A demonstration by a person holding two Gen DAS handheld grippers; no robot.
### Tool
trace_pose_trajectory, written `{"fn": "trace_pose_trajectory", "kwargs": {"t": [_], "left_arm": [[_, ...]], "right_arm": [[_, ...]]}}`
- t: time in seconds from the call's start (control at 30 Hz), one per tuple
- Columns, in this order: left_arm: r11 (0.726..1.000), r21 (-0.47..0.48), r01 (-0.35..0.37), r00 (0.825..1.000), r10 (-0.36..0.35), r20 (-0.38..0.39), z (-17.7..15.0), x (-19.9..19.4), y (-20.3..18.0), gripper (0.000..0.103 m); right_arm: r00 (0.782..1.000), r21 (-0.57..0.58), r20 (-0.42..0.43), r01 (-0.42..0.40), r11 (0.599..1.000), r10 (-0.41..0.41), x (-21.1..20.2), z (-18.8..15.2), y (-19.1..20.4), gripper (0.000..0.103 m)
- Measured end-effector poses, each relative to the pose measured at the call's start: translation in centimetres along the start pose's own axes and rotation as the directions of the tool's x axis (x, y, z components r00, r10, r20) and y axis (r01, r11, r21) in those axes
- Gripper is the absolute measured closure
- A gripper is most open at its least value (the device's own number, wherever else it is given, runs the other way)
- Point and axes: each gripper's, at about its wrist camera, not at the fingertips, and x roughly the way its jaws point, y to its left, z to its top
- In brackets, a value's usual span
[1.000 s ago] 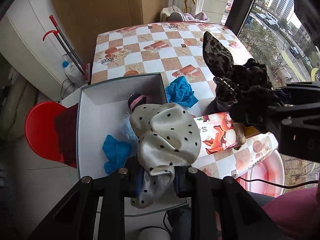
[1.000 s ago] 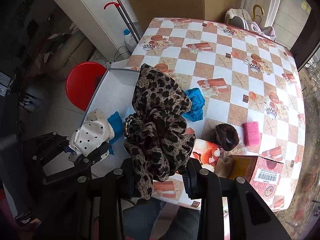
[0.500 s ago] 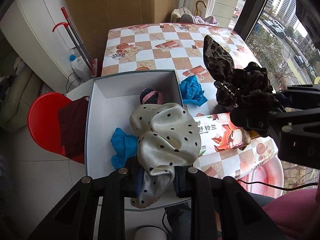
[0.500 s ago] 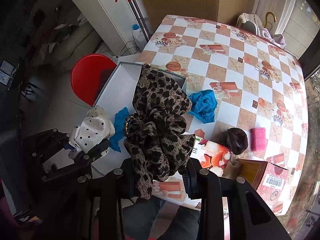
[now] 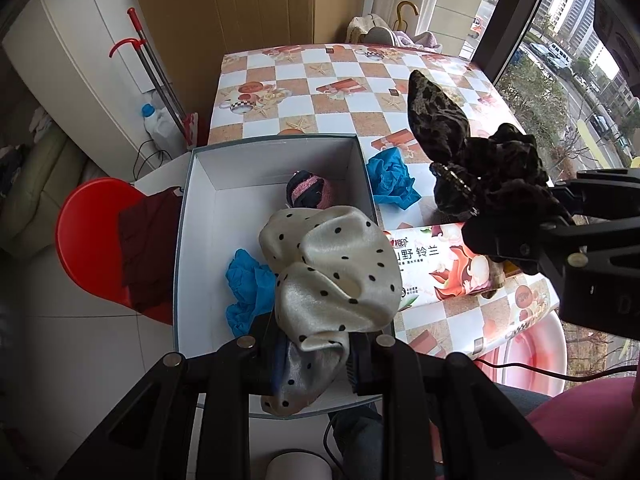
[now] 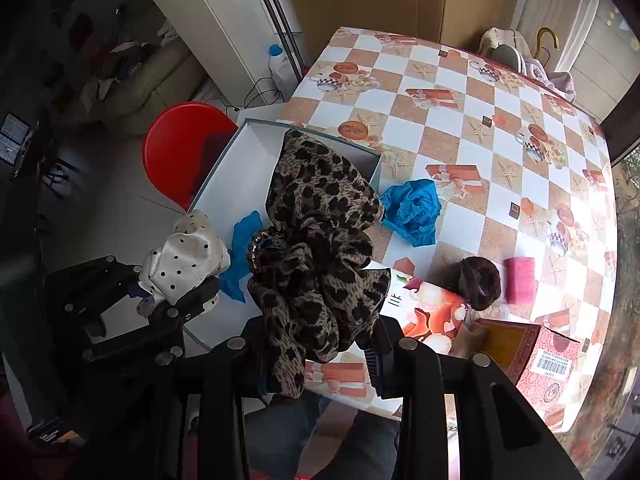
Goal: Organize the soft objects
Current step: 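Lower both scrunchies into the white box and open both tools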
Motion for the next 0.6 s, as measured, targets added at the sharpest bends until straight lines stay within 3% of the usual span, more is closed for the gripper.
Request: {"fn": "trace_pose_trajectory", "kwargs": {"t": [0.6], "left_arm": [[1.000, -0.012, -0.001, 1.000, 0.001, -0.007, -0.13, 0.20, 0.29, 0.077]], "right_arm": [[1.000, -0.013, -0.009, 0.001, 1.000, -0.001, 0.38, 0.04, 0.49, 0.066]]}}
